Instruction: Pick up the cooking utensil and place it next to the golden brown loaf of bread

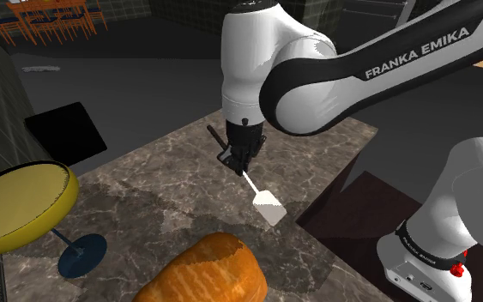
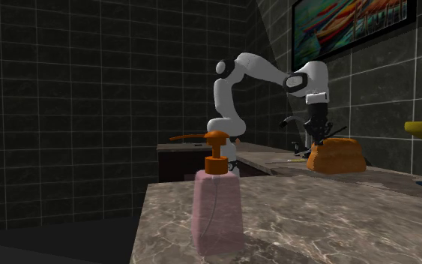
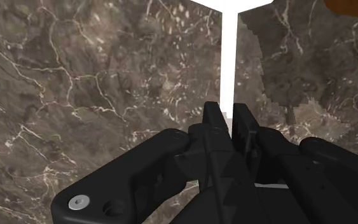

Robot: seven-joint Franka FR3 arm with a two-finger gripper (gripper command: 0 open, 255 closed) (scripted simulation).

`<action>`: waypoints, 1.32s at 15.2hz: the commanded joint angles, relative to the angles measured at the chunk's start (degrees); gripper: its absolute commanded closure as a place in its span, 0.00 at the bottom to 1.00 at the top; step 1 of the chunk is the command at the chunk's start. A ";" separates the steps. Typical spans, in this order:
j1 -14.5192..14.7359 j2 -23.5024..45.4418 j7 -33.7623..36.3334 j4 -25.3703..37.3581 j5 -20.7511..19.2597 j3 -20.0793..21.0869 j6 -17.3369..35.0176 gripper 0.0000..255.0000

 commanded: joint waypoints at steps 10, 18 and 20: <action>-0.16 4.27 1.33 -4.86 -1.31 0.64 9.01 1.00; -0.41 8.55 2.85 -7.30 -3.14 0.98 15.55 1.00; -0.47 9.76 3.33 -7.78 -3.75 1.02 17.18 1.00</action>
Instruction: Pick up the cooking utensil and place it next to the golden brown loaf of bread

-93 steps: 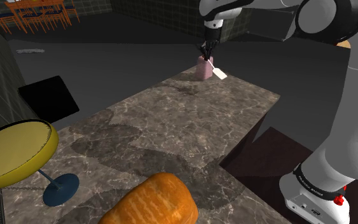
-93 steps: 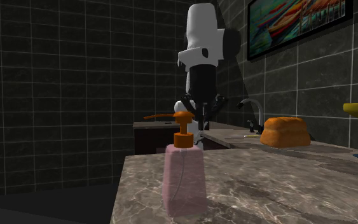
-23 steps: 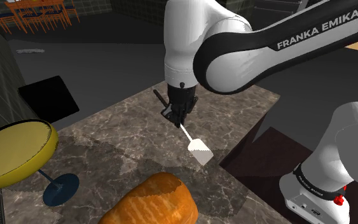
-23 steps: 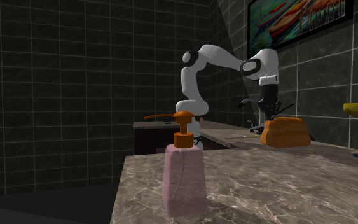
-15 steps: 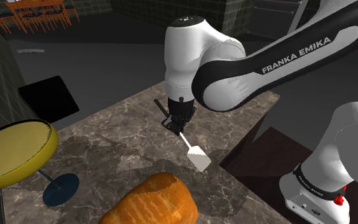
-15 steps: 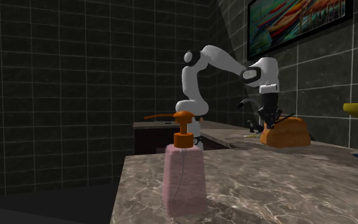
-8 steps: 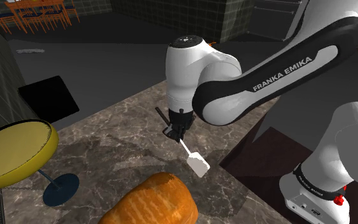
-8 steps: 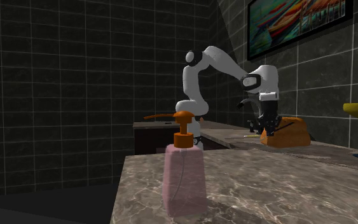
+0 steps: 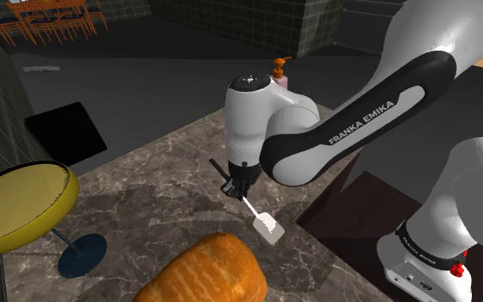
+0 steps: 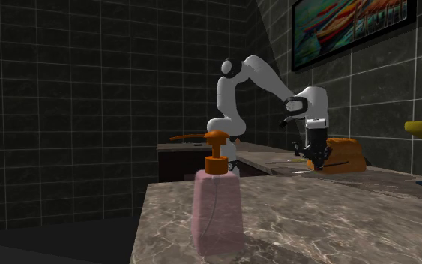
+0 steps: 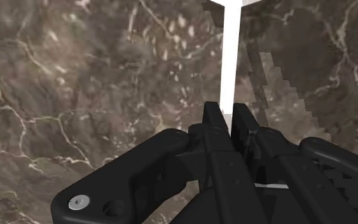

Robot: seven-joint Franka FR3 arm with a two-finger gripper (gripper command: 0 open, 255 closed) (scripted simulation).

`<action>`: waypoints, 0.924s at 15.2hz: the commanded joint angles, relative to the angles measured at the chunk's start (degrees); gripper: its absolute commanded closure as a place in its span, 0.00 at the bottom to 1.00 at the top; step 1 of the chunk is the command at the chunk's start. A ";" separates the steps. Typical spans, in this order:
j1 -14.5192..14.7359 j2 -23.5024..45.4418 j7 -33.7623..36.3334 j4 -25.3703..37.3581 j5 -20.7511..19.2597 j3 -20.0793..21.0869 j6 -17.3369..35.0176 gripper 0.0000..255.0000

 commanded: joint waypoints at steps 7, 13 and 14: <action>-0.12 3.39 1.51 -1.25 -1.90 0.02 4.49 1.00; -0.12 3.39 1.51 -1.25 -1.90 0.02 4.48 0.00; -0.12 3.39 1.51 -1.25 -1.90 0.02 4.48 0.00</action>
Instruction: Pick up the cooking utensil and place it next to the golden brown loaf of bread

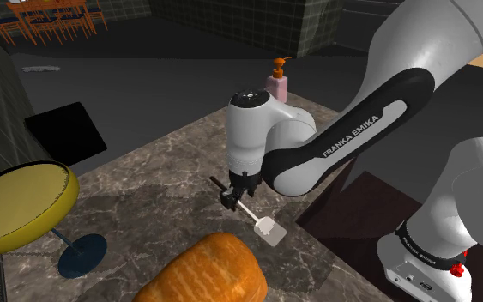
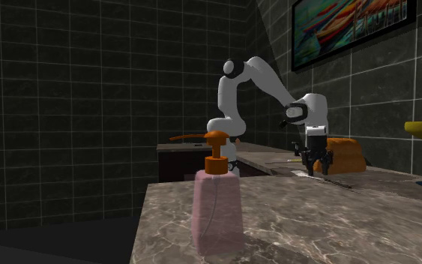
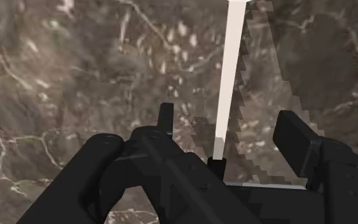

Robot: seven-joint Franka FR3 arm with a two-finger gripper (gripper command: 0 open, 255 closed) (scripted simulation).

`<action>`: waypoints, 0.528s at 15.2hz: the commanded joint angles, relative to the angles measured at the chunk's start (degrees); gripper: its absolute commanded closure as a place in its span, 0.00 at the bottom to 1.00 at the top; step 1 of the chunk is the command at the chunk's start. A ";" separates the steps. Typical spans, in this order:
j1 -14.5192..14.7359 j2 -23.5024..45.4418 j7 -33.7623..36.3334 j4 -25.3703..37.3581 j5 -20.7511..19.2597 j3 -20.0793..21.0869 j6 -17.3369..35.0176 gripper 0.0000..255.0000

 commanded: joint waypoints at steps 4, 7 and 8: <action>0.00 0.00 0.00 0.00 0.00 0.00 0.00 0.00; 0.20 -5.06 -1.94 1.21 2.70 0.12 -6.00 0.00; 0.30 -6.27 -2.33 1.65 3.25 0.06 -7.60 0.00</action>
